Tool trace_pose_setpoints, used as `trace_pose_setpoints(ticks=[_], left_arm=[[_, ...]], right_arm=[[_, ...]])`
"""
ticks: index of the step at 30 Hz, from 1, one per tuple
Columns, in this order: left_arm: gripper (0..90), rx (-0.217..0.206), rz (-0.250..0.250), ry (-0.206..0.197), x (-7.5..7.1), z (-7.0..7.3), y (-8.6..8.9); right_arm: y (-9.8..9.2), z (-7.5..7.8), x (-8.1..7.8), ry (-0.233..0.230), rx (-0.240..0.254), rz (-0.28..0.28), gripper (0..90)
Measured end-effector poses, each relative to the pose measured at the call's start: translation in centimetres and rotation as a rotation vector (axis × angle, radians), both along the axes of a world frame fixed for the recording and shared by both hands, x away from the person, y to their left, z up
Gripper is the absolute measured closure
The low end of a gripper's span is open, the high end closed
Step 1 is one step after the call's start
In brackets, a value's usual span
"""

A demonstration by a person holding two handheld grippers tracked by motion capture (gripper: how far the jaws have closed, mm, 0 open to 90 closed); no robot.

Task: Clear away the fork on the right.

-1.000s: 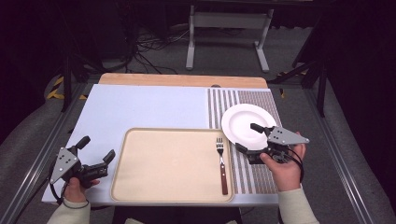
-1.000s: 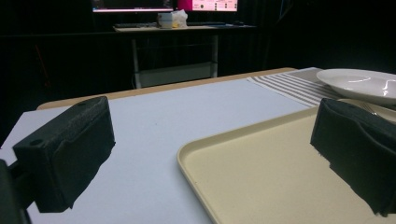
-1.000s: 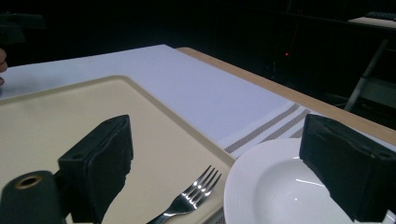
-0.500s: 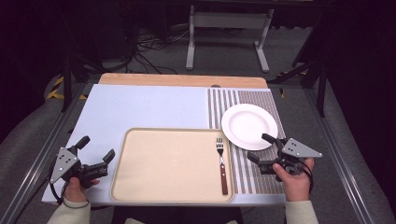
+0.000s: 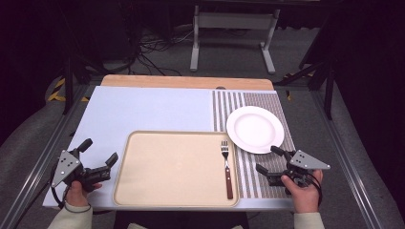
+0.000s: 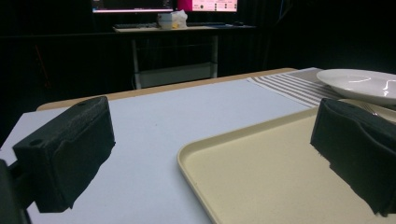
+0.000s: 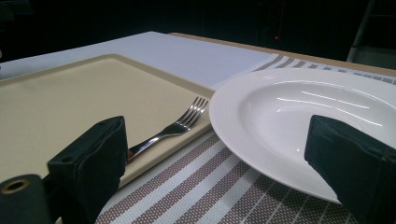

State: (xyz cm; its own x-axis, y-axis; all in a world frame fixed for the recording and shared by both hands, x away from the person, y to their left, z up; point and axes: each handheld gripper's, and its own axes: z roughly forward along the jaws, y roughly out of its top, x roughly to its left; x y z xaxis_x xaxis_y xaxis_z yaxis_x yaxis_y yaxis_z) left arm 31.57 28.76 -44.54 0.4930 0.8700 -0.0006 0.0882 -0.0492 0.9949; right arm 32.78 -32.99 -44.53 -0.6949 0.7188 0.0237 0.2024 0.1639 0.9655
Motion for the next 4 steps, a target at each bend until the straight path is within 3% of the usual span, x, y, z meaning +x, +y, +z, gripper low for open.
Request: trace_pose_setpoints(ticks=[4], left_arm=[[0.0, -0.001, -0.003, 0.001, 0.00, 0.00, 0.04]], right_arm=[[0.13, 0.11, 0.03, -0.006, 0.000, 0.006, 6.2]])
